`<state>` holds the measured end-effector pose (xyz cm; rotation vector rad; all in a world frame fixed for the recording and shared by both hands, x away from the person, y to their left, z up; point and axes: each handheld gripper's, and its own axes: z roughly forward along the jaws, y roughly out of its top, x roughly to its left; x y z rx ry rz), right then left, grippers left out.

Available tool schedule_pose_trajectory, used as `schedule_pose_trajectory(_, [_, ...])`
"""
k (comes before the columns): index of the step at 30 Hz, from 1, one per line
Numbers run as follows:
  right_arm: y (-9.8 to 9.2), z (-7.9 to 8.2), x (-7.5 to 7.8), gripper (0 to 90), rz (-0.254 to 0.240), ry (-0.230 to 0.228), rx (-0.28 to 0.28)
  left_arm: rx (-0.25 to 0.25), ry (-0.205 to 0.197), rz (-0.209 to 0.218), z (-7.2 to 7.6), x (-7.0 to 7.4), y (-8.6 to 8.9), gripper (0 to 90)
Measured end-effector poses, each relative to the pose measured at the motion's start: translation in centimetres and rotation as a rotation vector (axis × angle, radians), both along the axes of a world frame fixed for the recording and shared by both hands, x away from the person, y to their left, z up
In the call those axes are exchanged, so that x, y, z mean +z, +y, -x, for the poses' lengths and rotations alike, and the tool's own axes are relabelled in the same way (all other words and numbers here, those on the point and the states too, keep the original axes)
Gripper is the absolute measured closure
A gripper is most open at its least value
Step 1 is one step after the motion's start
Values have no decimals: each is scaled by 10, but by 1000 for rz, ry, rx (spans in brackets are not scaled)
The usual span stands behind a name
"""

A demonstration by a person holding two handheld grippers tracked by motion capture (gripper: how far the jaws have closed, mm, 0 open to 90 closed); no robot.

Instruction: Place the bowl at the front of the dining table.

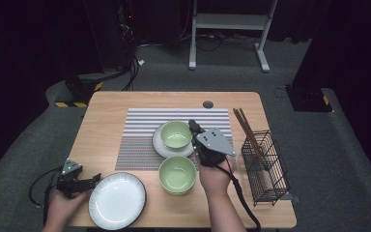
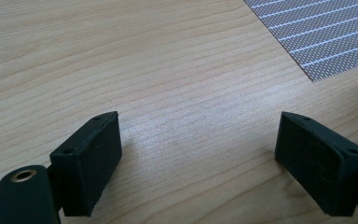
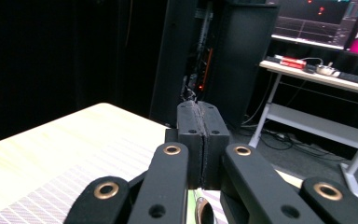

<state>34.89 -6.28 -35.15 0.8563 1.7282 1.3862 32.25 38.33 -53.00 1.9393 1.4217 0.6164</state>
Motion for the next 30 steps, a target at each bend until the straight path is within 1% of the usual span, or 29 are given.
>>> schedule_pose_trajectory(8, [17, -6, -5, 893, 2, 6, 32, 4, -2, 3, 0, 0, 0, 152])
schedule_pose_trajectory(17, [29, -12, -16, 893, 27, 27, 60, 7, -6, 3, 1, 0, 0, 168])
schedule_pose_trajectory(25, [36, -14, -24, 893, 43, 37, 80, 7, -6, 2, 1, 0, 0, 168])
schedule_pose_trajectory(28, [37, -16, -29, 893, 47, 47, 84, 7, -6, 3, 1, 0, 0, 168])
schedule_pose_trajectory(30, [38, -17, -35, 892, 46, 62, 88, 6, -6, 3, 1, 0, 0, 169])
